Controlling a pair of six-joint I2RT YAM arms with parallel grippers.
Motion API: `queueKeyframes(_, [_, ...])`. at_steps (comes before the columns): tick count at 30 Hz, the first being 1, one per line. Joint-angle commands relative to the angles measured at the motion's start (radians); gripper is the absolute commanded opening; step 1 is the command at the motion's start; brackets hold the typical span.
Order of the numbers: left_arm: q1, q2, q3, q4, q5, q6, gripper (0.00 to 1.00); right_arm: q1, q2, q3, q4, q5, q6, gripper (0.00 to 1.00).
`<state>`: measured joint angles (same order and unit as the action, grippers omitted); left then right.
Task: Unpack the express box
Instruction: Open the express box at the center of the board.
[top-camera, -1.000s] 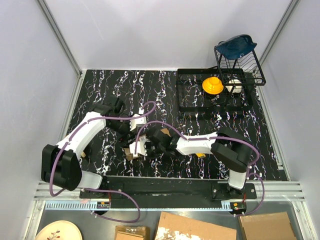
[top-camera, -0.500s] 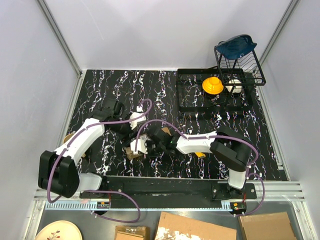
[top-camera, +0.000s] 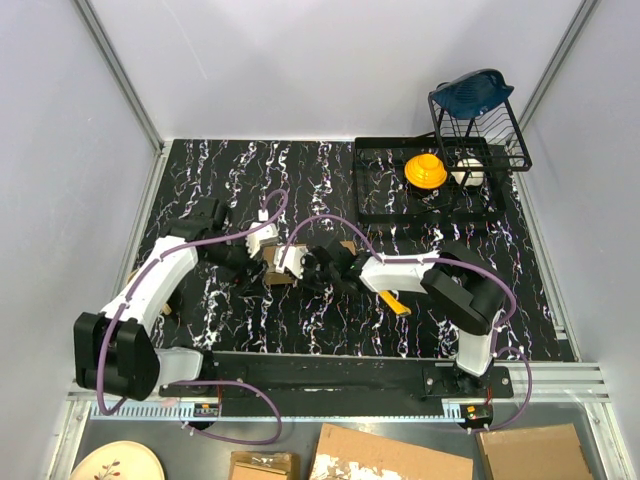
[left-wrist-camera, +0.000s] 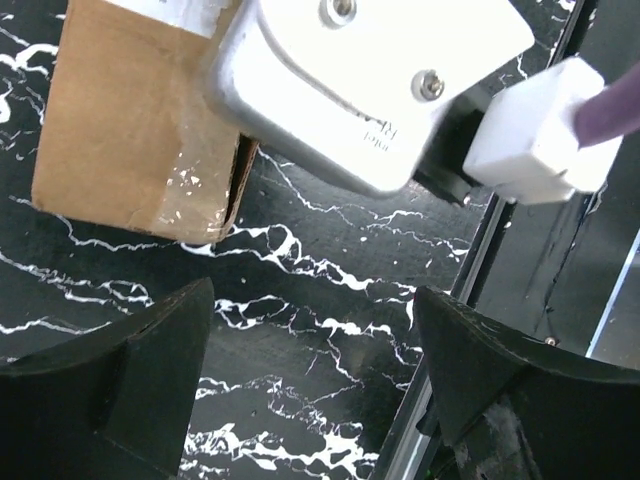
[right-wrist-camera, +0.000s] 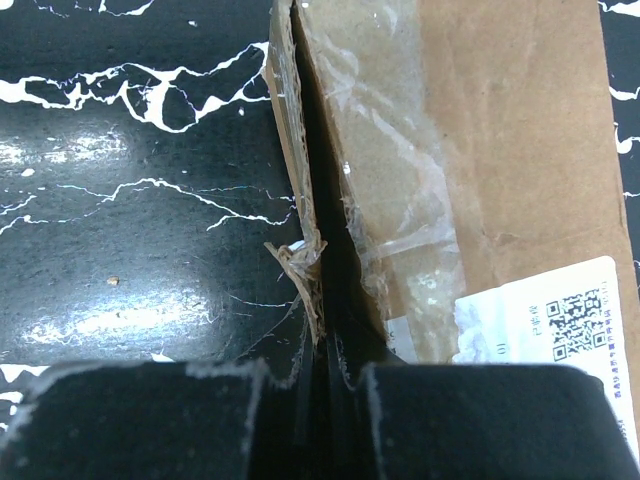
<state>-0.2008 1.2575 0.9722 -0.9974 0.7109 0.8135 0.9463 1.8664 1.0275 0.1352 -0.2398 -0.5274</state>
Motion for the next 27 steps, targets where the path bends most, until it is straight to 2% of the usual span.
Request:
queueKeyframes(1, [-0.025,0.026,-0.006,0.121,0.087,-0.040,0.84,0.003,0.002,0.006,-0.002,-0.053,0.070,0.06])
queueKeyframes(11, [-0.035,0.137,0.017,0.429,0.012,-0.137,0.81,0.003,-0.006,-0.017,0.021,-0.104,0.092,0.06])
queueKeyframes(20, [-0.037,0.194,-0.001,0.563,-0.044,-0.186,0.81,0.005,-0.003,-0.046,0.066,-0.118,0.109,0.05])
queueKeyframes(27, [-0.045,0.220,-0.024,0.611,-0.031,-0.211,0.81,0.009,-0.001,-0.075,0.101,-0.107,0.110,0.02])
